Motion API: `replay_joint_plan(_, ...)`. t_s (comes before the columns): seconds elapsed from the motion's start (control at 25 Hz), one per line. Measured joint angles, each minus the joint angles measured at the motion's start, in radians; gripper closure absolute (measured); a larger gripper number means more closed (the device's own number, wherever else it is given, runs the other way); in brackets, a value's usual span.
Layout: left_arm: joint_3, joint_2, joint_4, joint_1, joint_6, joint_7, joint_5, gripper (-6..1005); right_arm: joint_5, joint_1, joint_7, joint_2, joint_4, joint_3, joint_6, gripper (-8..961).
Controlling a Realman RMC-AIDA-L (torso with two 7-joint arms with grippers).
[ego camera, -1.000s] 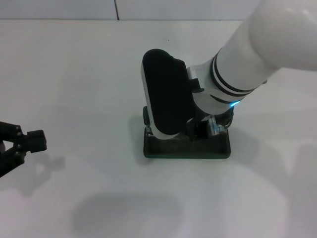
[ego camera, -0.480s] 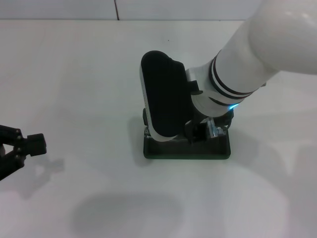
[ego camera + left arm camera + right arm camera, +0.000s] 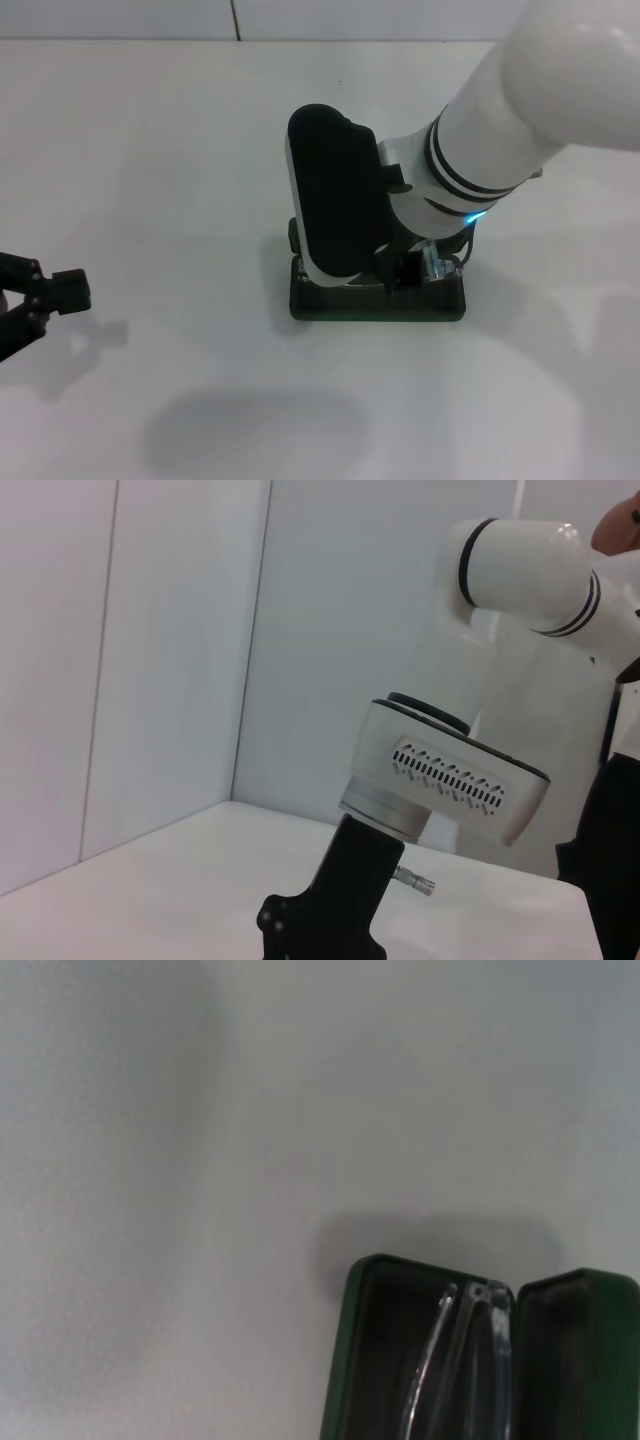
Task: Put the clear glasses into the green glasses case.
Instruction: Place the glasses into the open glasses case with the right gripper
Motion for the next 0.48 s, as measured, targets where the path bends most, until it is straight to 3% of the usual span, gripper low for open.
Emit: replay_joint_plan(0.48,-0.001,0.007,0.006,0.013,0.004,0.001,0.0,939,-0.011,-0.001,0.004,0.0,-0.021,-0.004,-0.021,889)
